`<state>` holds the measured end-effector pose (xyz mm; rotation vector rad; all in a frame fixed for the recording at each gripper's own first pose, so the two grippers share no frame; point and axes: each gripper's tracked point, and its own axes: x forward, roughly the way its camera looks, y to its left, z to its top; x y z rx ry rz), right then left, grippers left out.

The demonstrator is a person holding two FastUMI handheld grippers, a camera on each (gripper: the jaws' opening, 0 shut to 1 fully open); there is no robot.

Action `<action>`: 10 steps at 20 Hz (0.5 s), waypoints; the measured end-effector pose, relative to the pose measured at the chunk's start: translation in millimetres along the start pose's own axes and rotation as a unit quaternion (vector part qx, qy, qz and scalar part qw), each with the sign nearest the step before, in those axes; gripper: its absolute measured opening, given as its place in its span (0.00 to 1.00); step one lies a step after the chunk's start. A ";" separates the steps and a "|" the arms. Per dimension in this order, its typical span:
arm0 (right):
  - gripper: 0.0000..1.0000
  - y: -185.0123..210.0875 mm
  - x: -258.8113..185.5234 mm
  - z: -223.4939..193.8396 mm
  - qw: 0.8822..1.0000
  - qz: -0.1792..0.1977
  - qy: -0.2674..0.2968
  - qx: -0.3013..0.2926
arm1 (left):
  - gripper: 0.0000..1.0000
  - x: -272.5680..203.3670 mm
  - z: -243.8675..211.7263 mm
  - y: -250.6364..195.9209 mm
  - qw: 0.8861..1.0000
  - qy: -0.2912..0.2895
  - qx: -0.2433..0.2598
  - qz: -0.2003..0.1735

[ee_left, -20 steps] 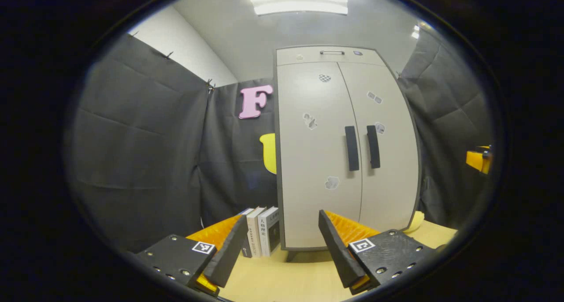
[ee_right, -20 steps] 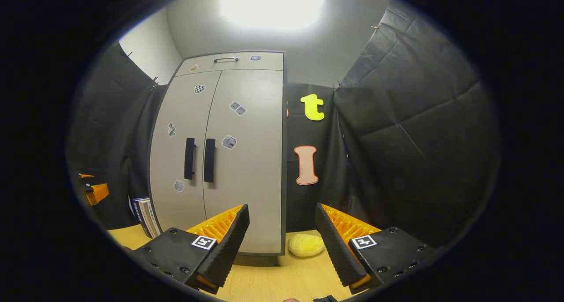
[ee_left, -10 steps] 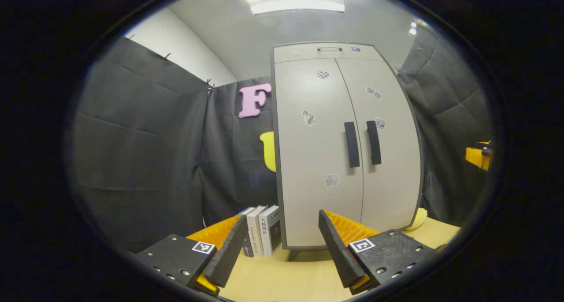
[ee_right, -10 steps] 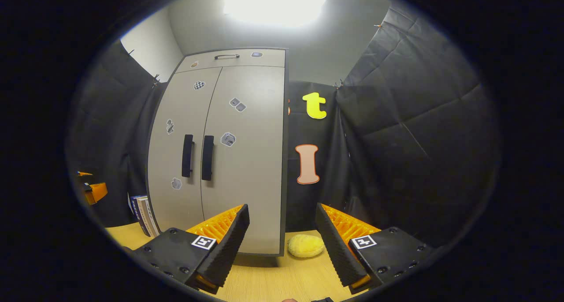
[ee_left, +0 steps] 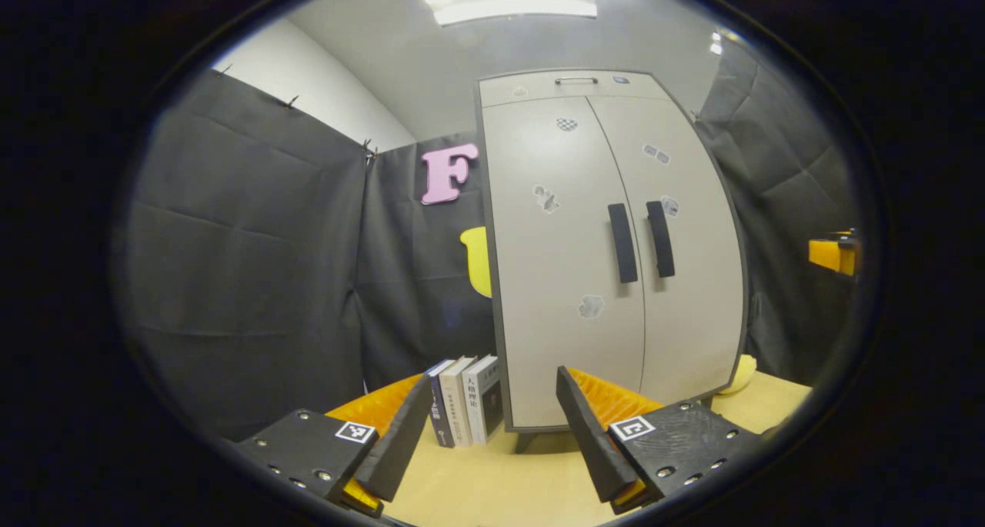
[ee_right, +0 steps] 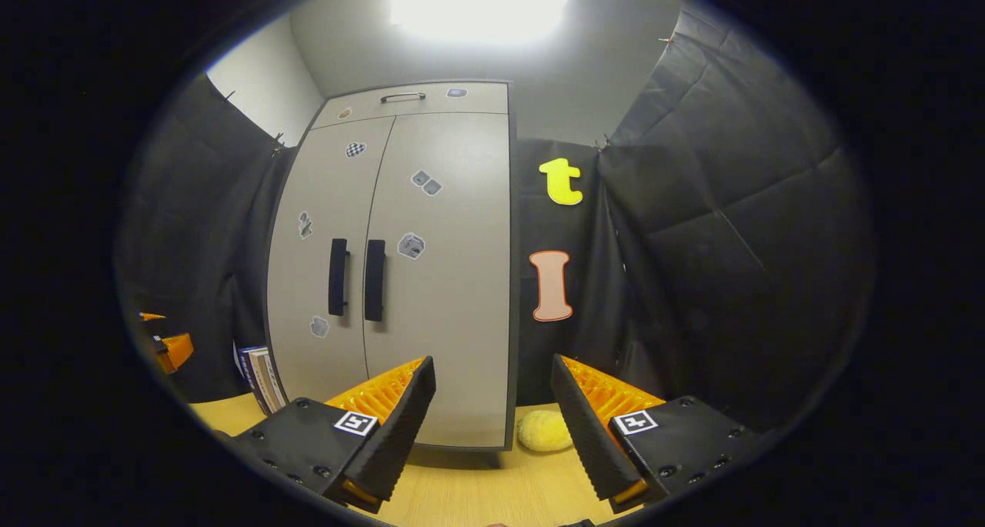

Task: Open the right door of the double-door shoe cabinet with the right hand, and open the left door with the left hand.

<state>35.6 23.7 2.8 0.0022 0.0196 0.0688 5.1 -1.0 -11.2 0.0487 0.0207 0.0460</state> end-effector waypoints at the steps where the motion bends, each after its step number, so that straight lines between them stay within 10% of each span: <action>1: 0.96 4.0 4.7 3.3 1.000 0.004 -0.001 0.000 | 0.95 -0.2 1.2 0.6 1.000 0.000 0.000 0.002; 10: 0.96 63.2 55.6 29.0 0.998 0.059 -0.008 0.006 | 0.94 -11.9 3.6 16.1 0.998 0.004 0.012 0.055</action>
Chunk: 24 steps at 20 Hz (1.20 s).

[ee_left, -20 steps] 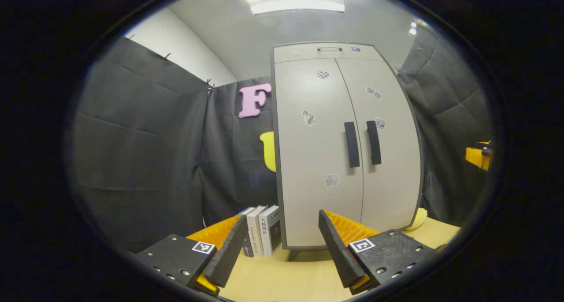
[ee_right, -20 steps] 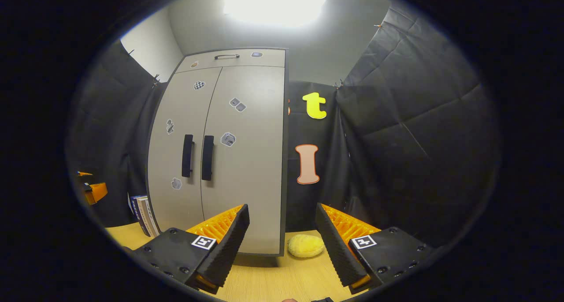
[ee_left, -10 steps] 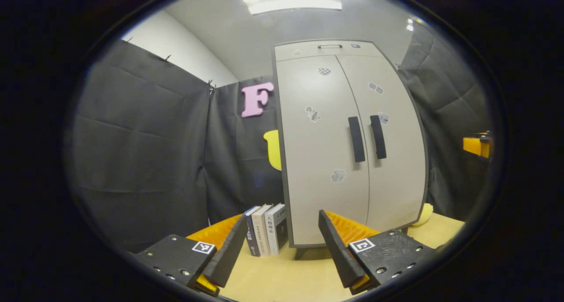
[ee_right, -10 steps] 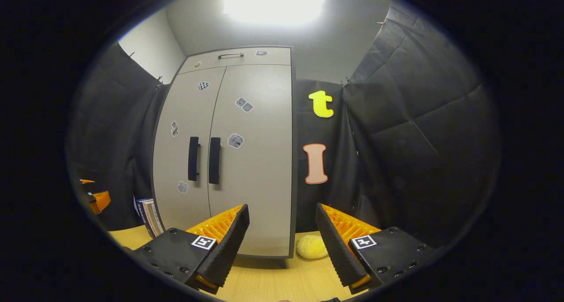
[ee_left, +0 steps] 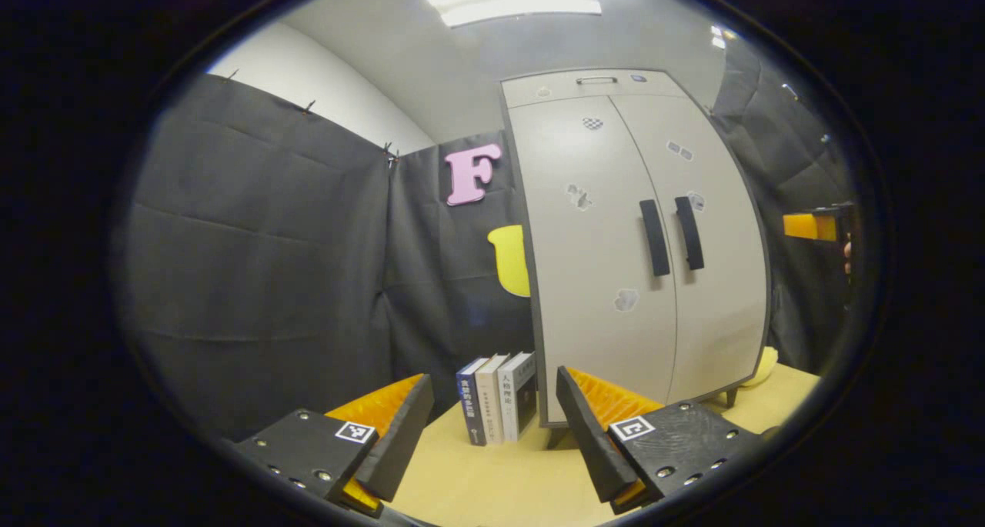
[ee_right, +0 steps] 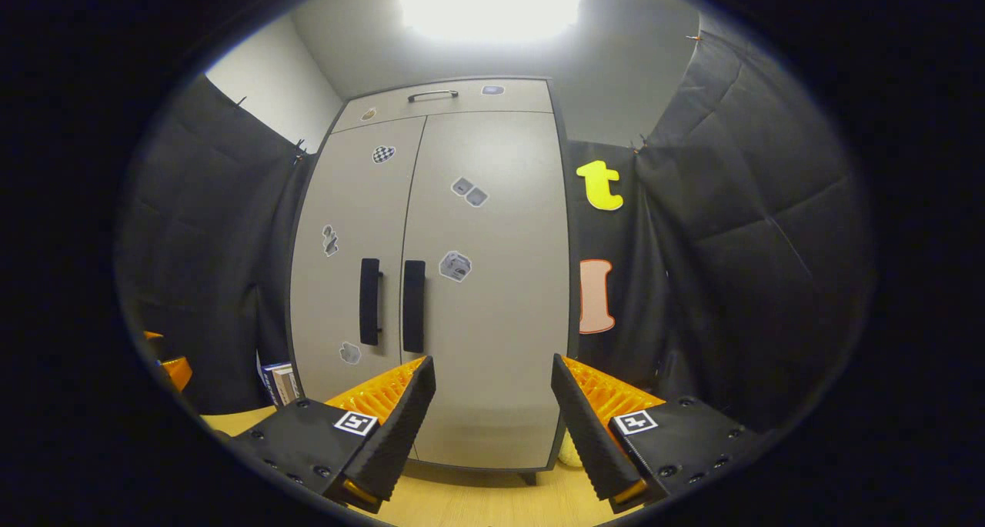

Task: Open the right door of the double-door shoe cabinet with the right hand, and open the left door with the left hand.

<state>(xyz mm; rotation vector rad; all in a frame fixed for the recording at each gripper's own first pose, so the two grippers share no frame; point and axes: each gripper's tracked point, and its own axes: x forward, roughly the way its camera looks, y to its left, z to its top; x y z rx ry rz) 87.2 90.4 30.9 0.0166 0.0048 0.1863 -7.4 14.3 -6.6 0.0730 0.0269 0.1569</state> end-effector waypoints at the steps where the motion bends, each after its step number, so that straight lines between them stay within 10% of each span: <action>1: 0.96 6.1 6.4 1.7 1.000 0.006 0.000 0.002 | 0.95 -2.3 4.4 4.0 1.000 0.000 0.000 0.007; 24: 0.96 99.1 153.1 10.4 0.999 0.034 0.016 0.009 | 0.94 -35.6 -29.0 92.5 0.990 0.051 -0.005 0.131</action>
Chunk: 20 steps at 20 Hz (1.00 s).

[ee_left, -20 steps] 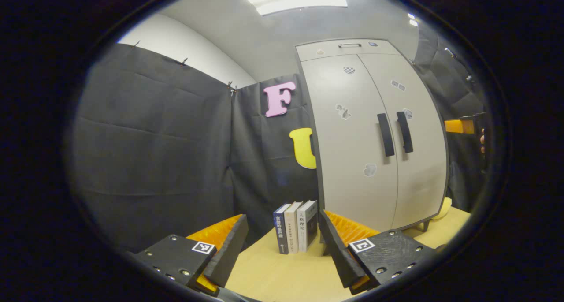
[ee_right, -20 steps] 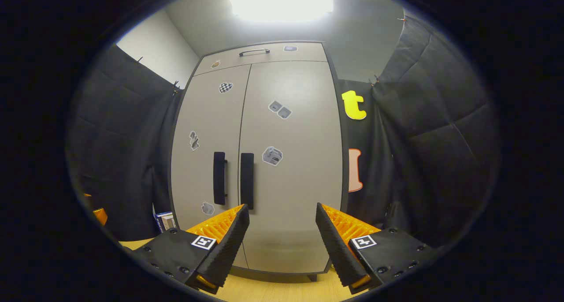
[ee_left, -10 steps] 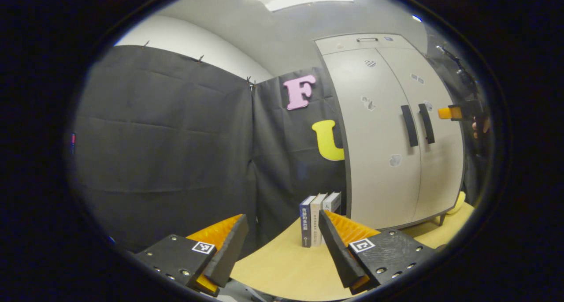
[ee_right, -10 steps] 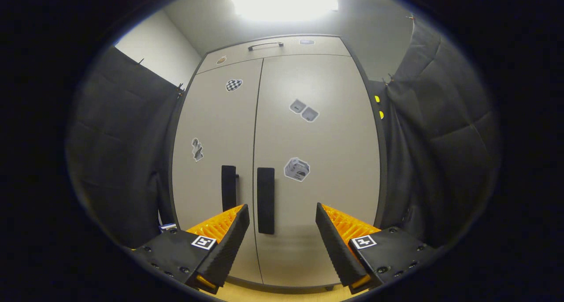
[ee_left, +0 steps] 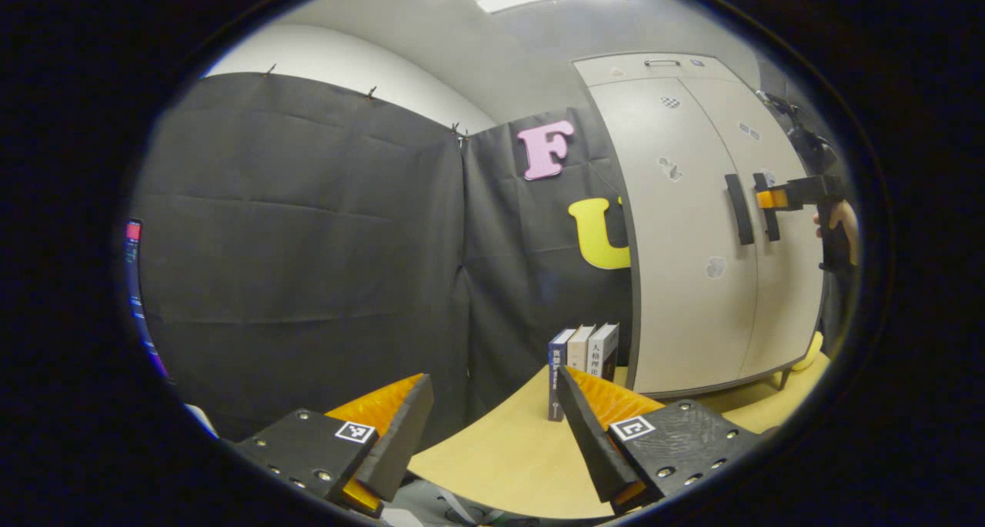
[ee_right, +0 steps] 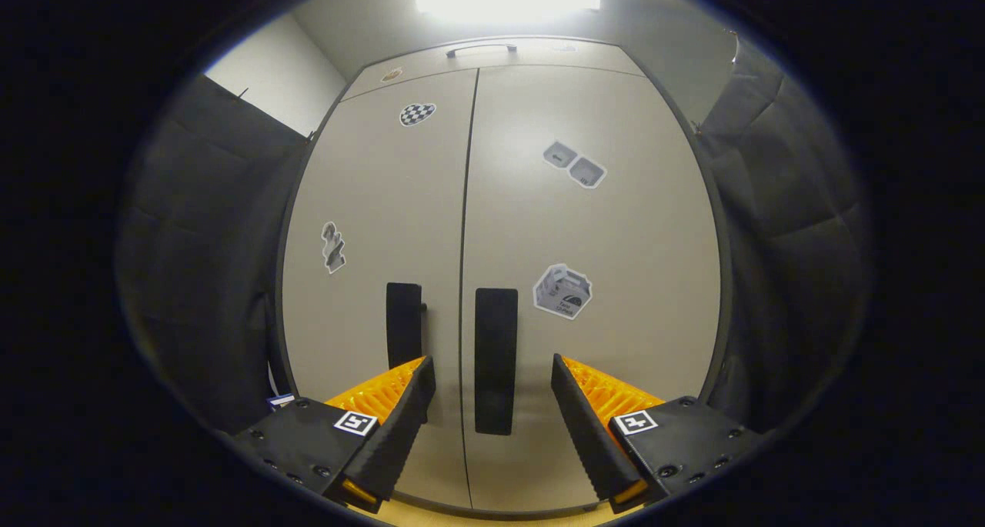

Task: Open the right door of the double-door shoe cabinet with the right hand, and open the left door with the left hand.

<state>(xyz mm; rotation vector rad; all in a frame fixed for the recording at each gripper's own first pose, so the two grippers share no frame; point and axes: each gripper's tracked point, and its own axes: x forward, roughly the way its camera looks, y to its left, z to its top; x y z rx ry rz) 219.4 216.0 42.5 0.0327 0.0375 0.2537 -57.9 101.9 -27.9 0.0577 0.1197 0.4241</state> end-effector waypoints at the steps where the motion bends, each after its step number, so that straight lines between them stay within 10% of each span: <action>1: 0.96 0.3 5.4 -1.5 1.000 -0.001 0.004 0.004 | 0.95 0.4 0.0 3.3 1.000 0.000 -0.001 0.004; 7: 0.78 1.1 33.1 -21.2 0.998 -0.011 0.052 0.023 | 0.94 1.9 -0.1 12.9 1.000 0.002 -0.006 0.014; 11: 0.43 2.0 38.9 -22.5 0.997 -0.019 0.061 0.035 | 0.95 4.6 0.2 14.6 1.000 0.002 -0.006 0.014; 20: 0.17 -3.4 35.2 -25.7 0.996 -0.027 0.080 -0.001 | 0.94 11.6 4.5 4.6 1.000 -0.002 -0.009 -0.004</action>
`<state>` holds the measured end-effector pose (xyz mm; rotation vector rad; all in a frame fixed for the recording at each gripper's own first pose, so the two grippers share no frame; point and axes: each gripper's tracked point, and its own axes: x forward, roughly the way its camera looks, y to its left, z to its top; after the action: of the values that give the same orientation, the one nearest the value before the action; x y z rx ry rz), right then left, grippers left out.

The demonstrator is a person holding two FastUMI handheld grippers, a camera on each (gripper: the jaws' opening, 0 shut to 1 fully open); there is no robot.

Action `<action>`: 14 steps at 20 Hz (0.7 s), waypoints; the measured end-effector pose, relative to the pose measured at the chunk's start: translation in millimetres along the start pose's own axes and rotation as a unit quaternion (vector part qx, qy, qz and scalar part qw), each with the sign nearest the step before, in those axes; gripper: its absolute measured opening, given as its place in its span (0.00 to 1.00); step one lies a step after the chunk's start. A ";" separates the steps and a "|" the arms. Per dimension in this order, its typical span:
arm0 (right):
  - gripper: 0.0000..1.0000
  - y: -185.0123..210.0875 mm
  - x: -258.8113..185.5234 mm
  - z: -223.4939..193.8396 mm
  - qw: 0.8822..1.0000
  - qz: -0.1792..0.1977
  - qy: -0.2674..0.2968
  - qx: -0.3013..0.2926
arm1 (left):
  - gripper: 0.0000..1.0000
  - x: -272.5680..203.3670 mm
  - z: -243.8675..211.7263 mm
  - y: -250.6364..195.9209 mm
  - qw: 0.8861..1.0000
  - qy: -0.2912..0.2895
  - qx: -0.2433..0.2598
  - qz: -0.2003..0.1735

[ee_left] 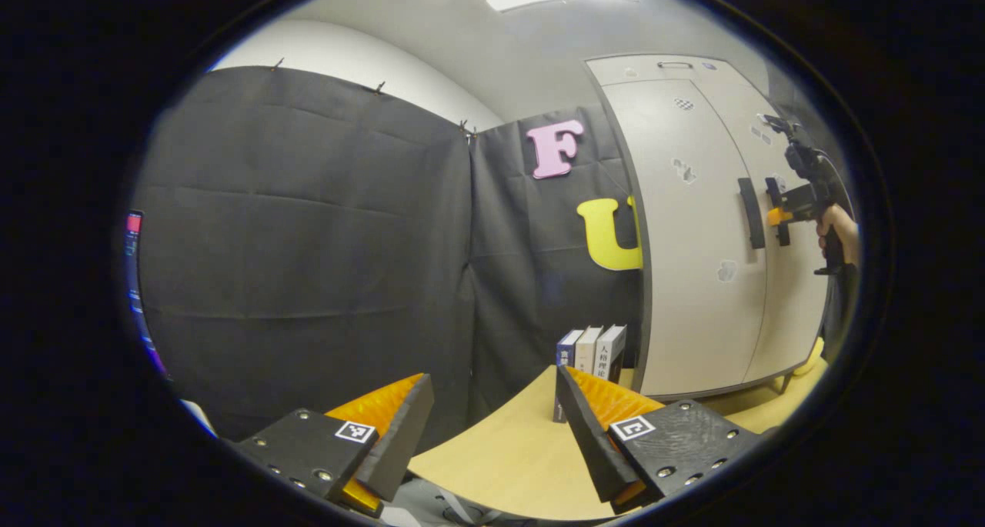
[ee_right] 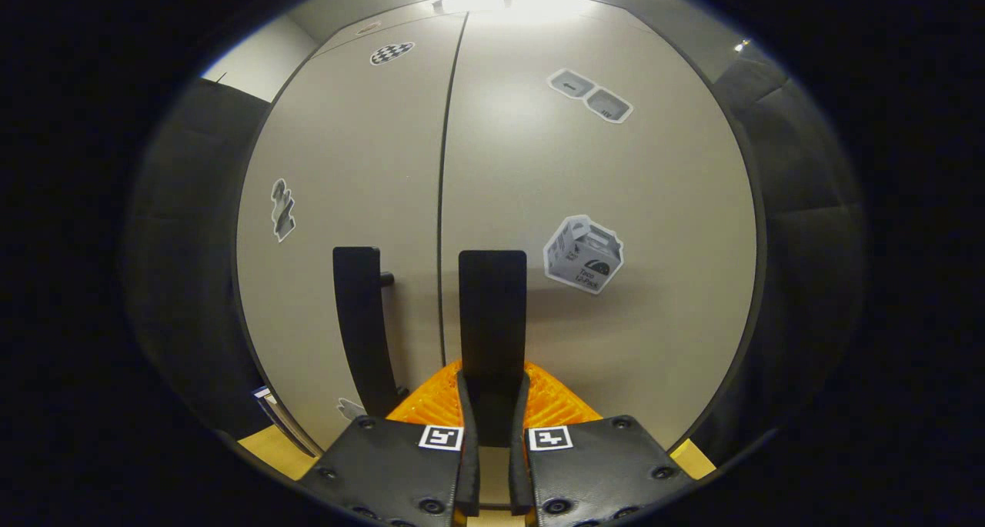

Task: Open the right door of the double-door shoe cabinet with the right hand, and open the left door with the left hand.

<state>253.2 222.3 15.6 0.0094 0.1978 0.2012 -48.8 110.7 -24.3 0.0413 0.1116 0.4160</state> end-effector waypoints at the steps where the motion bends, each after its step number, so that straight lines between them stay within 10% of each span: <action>1: 0.14 0.3 -1.9 1.3 1.000 0.002 -0.001 0.006 | 0.95 0.1 1.8 -2.5 1.000 -0.002 -0.001 -0.005; 14: 0.17 -3.8 -41.3 6.1 0.999 0.045 0.007 0.023 | 0.95 11.6 18.5 -52.6 0.997 -0.019 0.000 -0.071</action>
<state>215.5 210.5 29.4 0.0625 0.2162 0.2875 -14.9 67.0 -10.3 0.0407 0.0772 0.2729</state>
